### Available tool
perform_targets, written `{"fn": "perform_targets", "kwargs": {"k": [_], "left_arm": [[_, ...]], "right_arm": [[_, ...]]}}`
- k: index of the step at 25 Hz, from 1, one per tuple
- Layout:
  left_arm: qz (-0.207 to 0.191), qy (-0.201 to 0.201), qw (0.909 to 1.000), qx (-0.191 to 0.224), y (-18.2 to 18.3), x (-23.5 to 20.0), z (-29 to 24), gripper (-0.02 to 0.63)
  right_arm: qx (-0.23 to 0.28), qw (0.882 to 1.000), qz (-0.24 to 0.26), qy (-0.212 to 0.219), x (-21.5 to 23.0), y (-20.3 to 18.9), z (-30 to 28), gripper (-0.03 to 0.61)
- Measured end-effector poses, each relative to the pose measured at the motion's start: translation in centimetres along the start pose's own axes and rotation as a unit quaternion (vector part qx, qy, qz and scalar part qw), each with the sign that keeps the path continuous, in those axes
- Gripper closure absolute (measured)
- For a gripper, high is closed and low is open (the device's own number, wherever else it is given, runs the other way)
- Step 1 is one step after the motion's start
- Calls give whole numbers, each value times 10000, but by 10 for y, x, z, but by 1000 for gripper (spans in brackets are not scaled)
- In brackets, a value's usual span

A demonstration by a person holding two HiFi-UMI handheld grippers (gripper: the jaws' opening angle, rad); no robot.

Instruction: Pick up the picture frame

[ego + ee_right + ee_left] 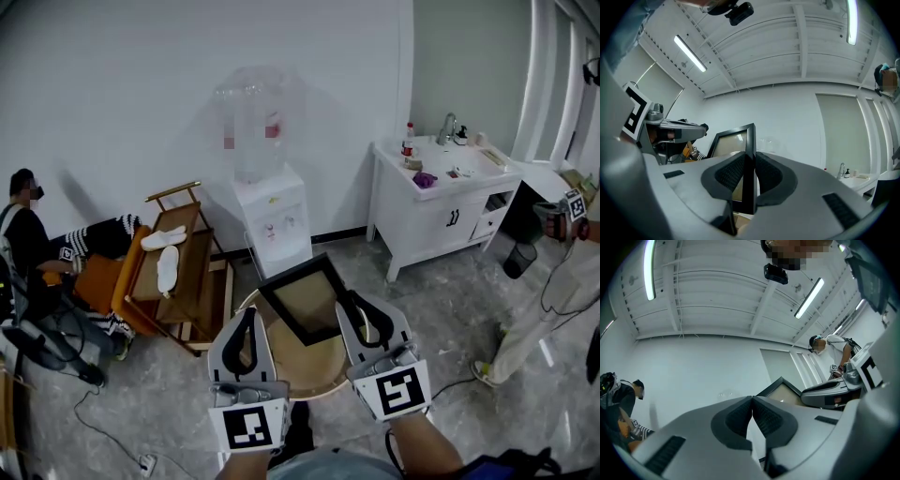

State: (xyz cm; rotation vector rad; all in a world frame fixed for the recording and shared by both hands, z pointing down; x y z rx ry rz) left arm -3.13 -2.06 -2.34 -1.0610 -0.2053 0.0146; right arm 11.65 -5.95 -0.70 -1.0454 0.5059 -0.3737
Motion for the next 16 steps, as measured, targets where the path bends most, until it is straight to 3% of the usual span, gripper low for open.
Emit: {"fn": "perform_targets", "kwargs": {"k": [16], "left_arm": [[-57,8,10000,71,5,-8,10,598]], "right_arm": [[93,10000,-12,6,-15,6,-1,494]]}}
Point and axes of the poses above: the fingertips, and each gripper's own axes: z backward along the fingers, x to its right, y out of its top, the point moved 3 cm from there along z, backward along the fingers, and after that the axes turned 14 degrees about x, right-handed, at the moved point
